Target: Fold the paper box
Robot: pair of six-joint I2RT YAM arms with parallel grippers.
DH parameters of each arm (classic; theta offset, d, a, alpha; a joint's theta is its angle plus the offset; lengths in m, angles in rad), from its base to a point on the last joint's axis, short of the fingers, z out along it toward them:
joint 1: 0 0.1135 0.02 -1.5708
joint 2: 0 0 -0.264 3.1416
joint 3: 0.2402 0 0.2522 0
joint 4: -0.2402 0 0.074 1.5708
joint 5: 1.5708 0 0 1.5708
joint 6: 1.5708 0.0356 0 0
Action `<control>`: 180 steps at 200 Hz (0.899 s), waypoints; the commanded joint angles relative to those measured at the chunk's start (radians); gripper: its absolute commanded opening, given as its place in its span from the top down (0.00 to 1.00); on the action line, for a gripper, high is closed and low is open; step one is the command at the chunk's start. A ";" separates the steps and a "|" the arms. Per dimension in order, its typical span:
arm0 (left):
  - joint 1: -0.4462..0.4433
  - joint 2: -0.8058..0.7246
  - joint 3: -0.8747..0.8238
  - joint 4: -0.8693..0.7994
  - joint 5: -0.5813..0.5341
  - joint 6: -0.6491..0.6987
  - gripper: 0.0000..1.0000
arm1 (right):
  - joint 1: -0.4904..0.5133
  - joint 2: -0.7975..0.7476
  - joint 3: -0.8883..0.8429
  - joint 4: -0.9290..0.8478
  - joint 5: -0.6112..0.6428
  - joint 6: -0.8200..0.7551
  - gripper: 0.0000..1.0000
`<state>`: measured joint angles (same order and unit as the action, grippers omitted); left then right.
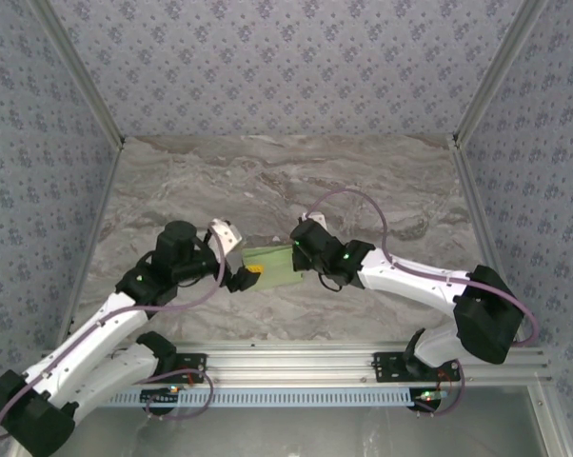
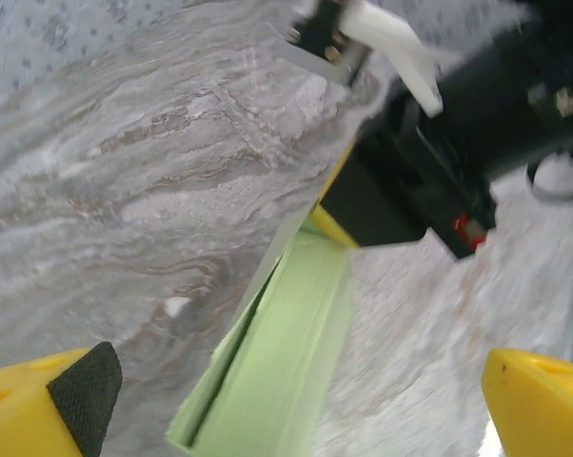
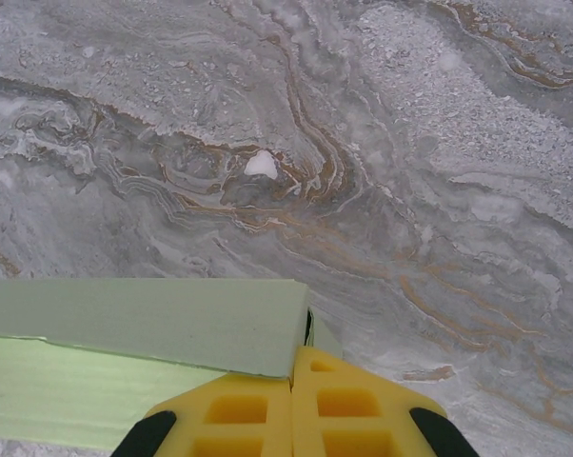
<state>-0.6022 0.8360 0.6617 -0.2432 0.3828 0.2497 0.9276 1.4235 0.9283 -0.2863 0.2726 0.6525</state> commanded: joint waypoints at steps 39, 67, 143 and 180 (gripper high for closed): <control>0.058 0.125 -0.050 0.064 0.103 0.362 0.01 | -0.011 0.002 -0.009 -0.066 -0.032 -0.015 0.94; 0.059 0.179 -0.023 0.009 0.179 0.400 0.01 | -0.012 0.001 -0.009 -0.055 -0.028 -0.015 0.94; 0.052 0.262 -0.090 0.056 0.052 0.493 0.16 | -0.013 0.000 -0.012 -0.056 -0.023 -0.058 0.94; 0.052 0.274 -0.122 0.157 0.054 0.481 0.29 | -0.013 -0.006 -0.032 -0.047 -0.018 -0.048 0.94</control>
<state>-0.5499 1.1091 0.5598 -0.1616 0.4259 0.7143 0.9203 1.4204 0.9272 -0.2863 0.2611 0.6117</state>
